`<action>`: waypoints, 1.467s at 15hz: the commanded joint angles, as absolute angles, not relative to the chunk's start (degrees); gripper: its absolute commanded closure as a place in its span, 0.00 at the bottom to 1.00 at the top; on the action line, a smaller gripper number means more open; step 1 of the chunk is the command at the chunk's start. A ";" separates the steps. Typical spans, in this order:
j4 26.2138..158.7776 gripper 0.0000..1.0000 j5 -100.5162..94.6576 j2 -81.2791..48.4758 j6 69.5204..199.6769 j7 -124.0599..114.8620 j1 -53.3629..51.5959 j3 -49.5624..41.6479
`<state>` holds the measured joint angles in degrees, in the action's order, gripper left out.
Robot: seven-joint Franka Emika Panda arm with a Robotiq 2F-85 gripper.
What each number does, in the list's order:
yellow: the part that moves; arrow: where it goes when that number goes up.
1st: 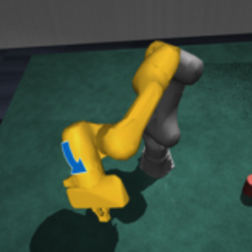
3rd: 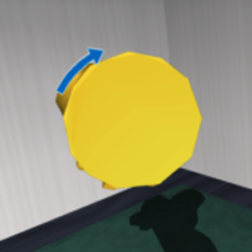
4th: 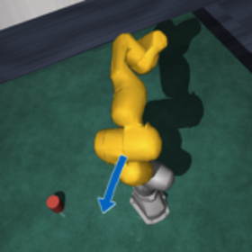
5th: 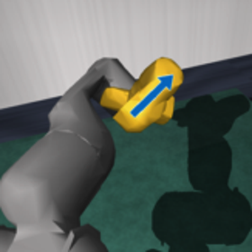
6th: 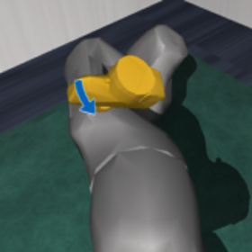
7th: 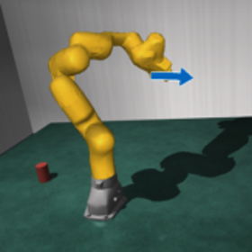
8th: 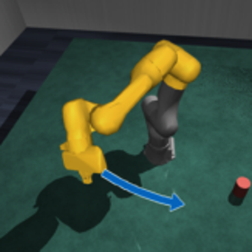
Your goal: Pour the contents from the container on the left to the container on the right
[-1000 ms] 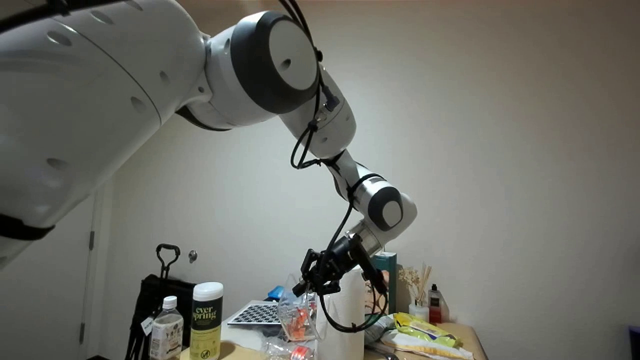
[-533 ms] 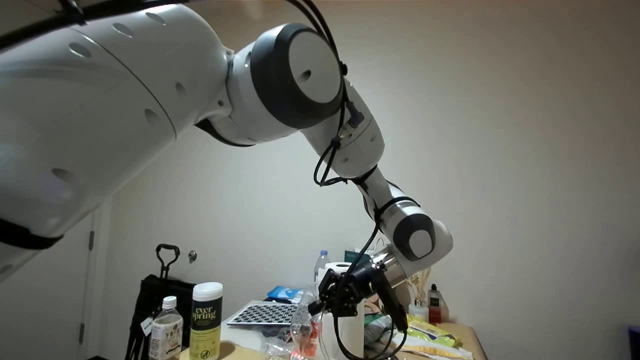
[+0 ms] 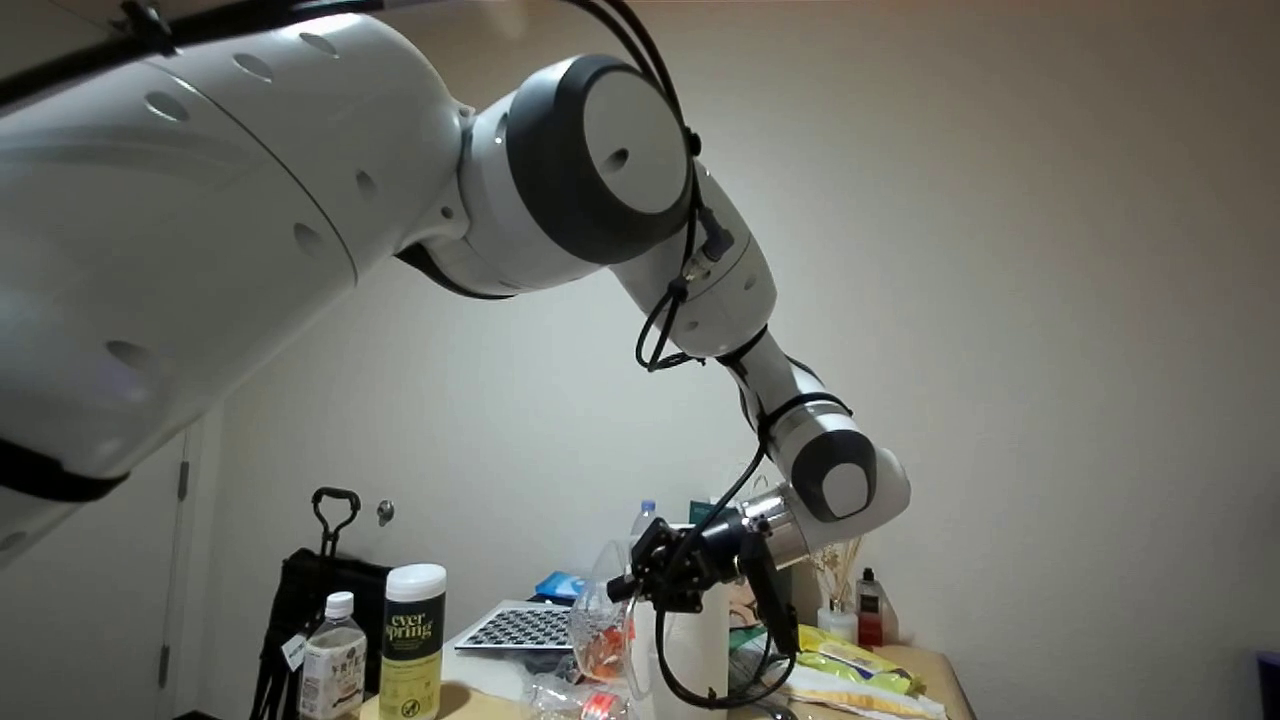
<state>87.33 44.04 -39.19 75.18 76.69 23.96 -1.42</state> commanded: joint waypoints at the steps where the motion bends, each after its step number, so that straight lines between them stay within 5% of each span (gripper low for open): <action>1: 84.61 0.95 46.88 -37.55 69.02 73.78 24.09 -2.20; 22: 83.05 0.94 49.42 -47.19 69.47 89.19 26.63 -4.40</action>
<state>84.14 48.65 -46.20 70.56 86.73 26.01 -4.49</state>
